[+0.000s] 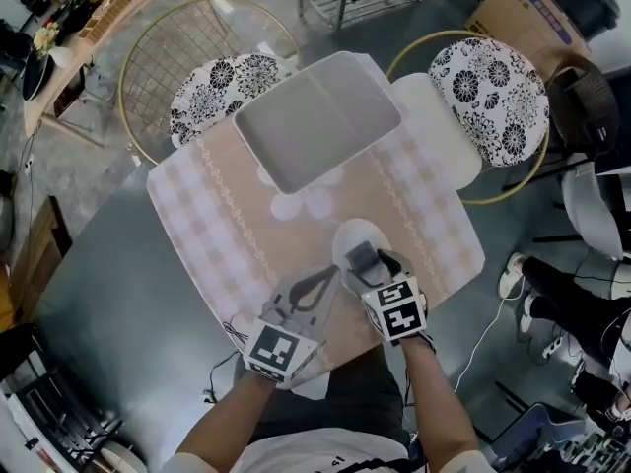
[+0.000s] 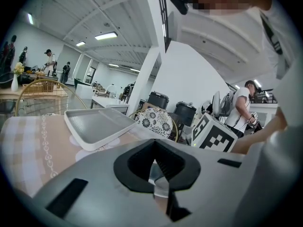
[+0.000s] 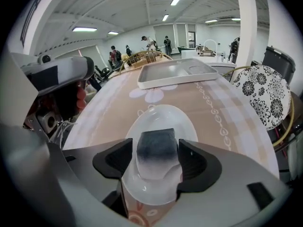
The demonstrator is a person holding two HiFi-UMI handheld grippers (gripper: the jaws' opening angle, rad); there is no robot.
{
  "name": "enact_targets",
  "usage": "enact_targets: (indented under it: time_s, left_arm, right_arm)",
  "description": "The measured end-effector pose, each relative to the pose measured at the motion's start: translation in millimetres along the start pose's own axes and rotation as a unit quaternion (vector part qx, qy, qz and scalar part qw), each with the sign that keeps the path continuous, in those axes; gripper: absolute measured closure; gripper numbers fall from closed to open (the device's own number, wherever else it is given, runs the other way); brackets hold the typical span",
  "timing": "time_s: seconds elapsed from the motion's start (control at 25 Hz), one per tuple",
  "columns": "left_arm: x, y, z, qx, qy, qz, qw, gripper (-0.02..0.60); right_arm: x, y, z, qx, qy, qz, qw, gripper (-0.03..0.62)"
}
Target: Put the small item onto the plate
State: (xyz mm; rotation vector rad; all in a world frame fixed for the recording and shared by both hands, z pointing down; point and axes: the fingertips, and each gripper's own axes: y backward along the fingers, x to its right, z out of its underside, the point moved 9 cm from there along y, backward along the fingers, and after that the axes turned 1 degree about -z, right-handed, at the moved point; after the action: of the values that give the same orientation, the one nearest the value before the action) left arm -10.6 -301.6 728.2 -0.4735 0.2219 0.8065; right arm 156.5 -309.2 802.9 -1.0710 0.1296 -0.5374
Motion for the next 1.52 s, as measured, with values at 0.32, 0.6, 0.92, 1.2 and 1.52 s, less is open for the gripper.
enact_targets:
  time_s: [0.32, 0.6, 0.92, 1.2, 1.52]
  left_arm:
    - [15.2, 19.4, -21.2, -0.015, 0.004, -0.011, 0.9998, 0.577]
    - [50.4, 45.9, -64.1, -0.014, -0.005, -0.006, 0.9999, 0.577]
    - [84.7, 70.5, -118.8, -0.019, -0.011, 0.01, 0.9997, 0.577]
    - [107.9, 92.0, -159.2, -0.008, -0.024, 0.02, 0.9995, 0.577]
    - [124.6, 116.0, -200.7, 0.021, -0.029, 0.041, 0.9985, 0.577]
  right_arm:
    - [-12.8, 34.1, -17.1, 0.01, 0.005, -0.01, 1.0, 0.284]
    - [-34.1, 104.6, -41.3, 0.07, 0.018, -0.041, 0.997, 0.289]
    - [-52.5, 197.6, -84.5, 0.194, 0.007, -0.035, 0.98, 0.537]
    - [-69.4, 260.7, -111.3, 0.252, -0.007, -0.045, 0.967, 0.562]
    - [-84.2, 310.9, -127.1, 0.315, -0.035, -0.055, 0.947, 0.576]
